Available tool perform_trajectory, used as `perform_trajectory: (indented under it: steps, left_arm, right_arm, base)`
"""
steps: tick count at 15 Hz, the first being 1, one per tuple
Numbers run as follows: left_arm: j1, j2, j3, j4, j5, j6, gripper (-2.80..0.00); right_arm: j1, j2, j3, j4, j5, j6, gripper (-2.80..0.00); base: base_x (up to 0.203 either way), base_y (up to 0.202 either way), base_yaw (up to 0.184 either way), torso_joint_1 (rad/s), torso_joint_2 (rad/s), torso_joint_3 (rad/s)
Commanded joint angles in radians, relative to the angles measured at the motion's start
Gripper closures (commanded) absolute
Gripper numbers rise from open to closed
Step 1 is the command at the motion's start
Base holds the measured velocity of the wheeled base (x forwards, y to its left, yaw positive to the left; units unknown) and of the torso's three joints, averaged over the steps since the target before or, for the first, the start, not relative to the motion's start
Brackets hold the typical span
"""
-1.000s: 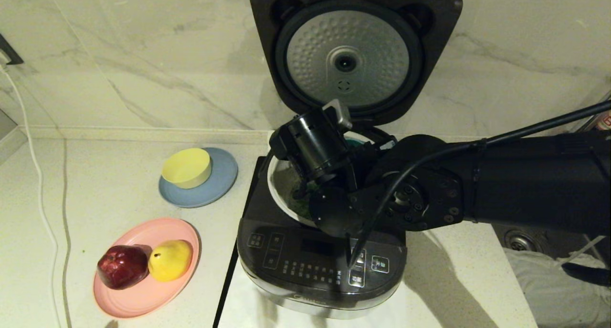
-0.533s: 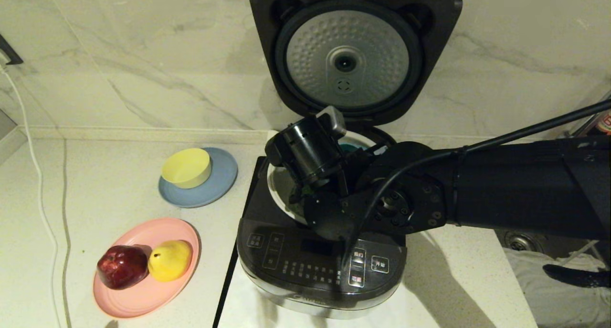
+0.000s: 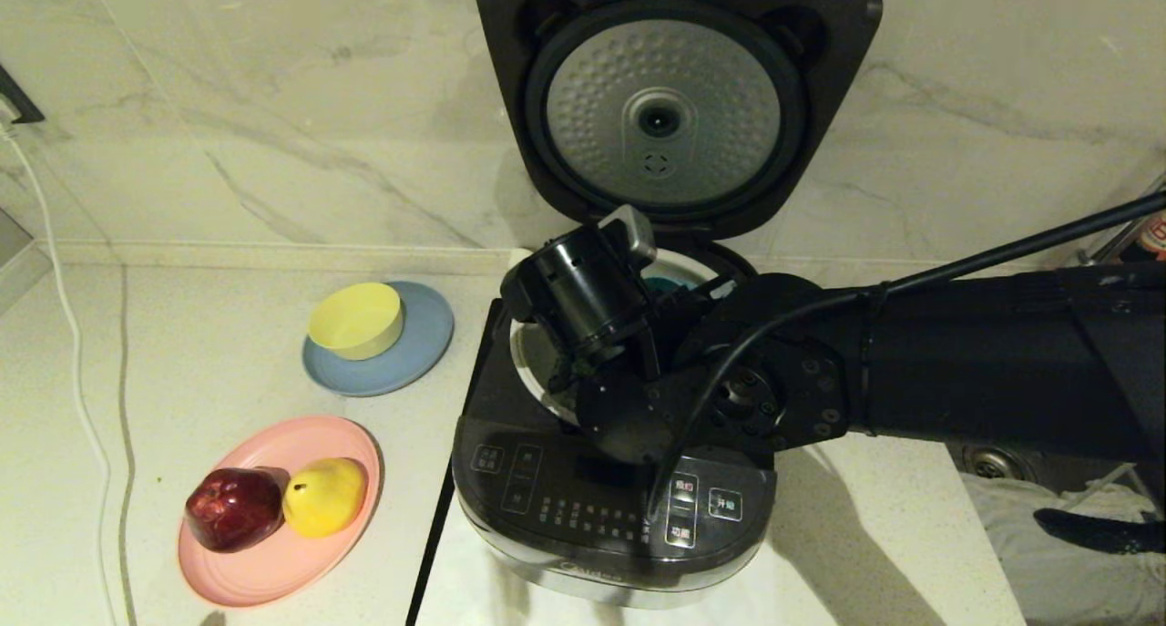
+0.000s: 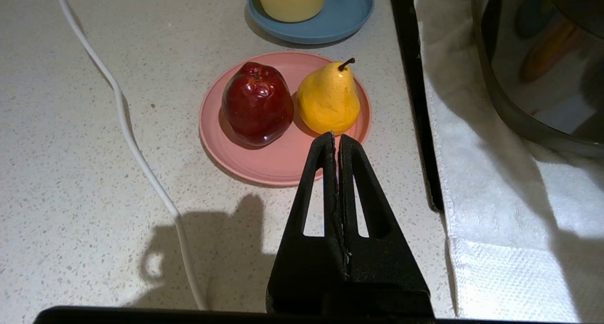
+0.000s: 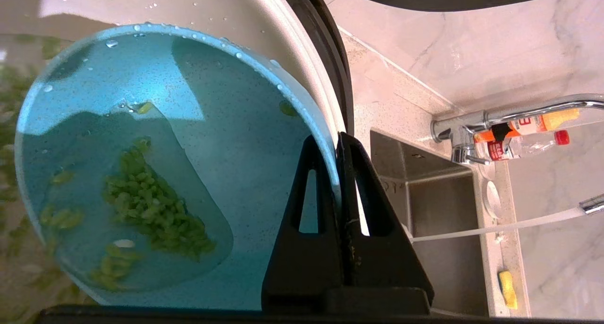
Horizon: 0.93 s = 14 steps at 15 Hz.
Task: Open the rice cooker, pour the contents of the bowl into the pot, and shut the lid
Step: Pour the water from the bowl into the rice cooker
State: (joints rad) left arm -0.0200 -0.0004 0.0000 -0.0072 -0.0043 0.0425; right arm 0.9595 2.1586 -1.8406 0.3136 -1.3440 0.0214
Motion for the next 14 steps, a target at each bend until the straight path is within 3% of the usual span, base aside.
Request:
perform_trajectory:
  steps: [1,11,14]
  left_arm:
    - [0.0,-0.001,0.009,0.0,0.0,0.0,0.0]
    - [0.0,-0.001,0.009,0.0,0.0,-0.001,0.0]
    - [0.0,-0.001,0.009,0.0,0.0,0.0,0.0]
  right_arm:
    - [0.001,-0.006,-0.002,0.004,-0.007,0.0,0.0]
    - [0.002,-0.034,-0.003,-0.004,-0.009,0.001,0.0]
    - [0.016,-0.049,-0.024,-0.068,-0.007,0.008,0.0]
  base:
    - [0.0,0.0,0.0,0.0,0.0,0.0]
    - [0.0,0.0,0.0,0.0,0.0,0.0]
    - [0.0,0.0,0.0,0.0,0.0,0.0]
